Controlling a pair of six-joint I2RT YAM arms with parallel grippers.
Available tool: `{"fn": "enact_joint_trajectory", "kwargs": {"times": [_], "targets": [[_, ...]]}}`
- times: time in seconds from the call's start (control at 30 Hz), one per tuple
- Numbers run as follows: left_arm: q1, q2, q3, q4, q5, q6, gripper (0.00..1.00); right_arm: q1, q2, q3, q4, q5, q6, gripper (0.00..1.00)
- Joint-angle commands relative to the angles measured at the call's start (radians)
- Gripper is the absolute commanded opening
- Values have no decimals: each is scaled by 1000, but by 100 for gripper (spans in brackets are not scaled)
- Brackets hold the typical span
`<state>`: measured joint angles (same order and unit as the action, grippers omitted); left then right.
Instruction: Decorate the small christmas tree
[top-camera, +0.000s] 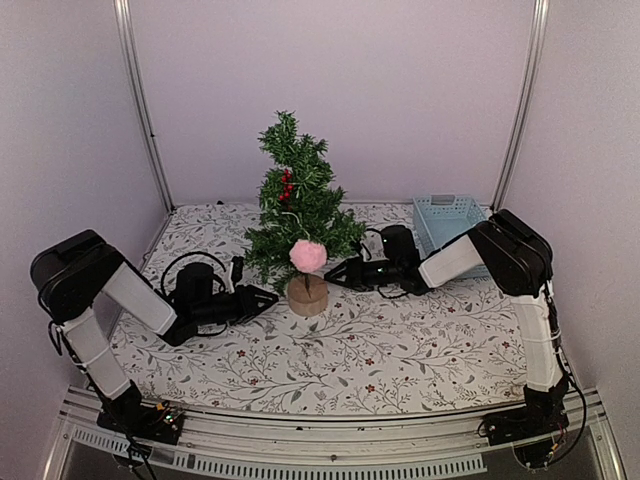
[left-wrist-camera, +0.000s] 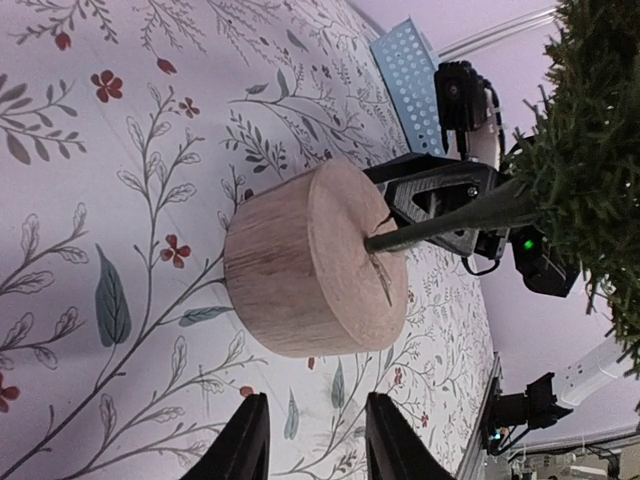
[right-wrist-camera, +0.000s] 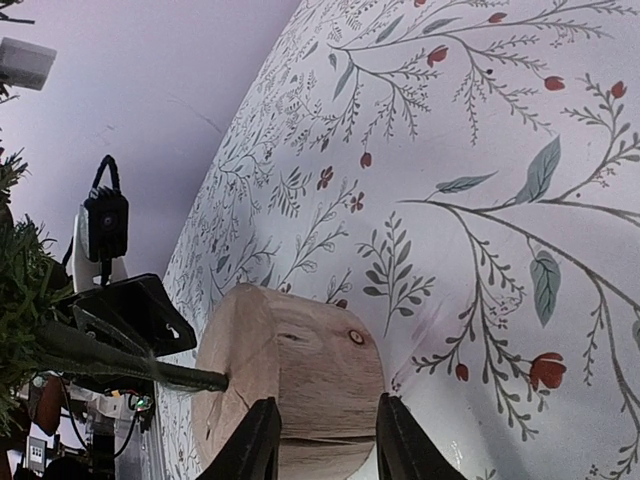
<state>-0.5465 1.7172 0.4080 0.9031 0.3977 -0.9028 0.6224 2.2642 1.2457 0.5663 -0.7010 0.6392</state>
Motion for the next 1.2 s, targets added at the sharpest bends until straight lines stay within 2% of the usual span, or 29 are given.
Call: {"fn": "enact_joint_trajectory", "kwargs": {"times": [0.0,0.37,1.17], "targets": [[-16,60,44,100,30,-13,33,13,26,24,15,-31,5,35],[-18,172,118,141,41,-23,31,38,18,-2,23,-43,2,29],[13,305,255,95,99,30,27,86,-141,-253,164,-7,74,26]]}}
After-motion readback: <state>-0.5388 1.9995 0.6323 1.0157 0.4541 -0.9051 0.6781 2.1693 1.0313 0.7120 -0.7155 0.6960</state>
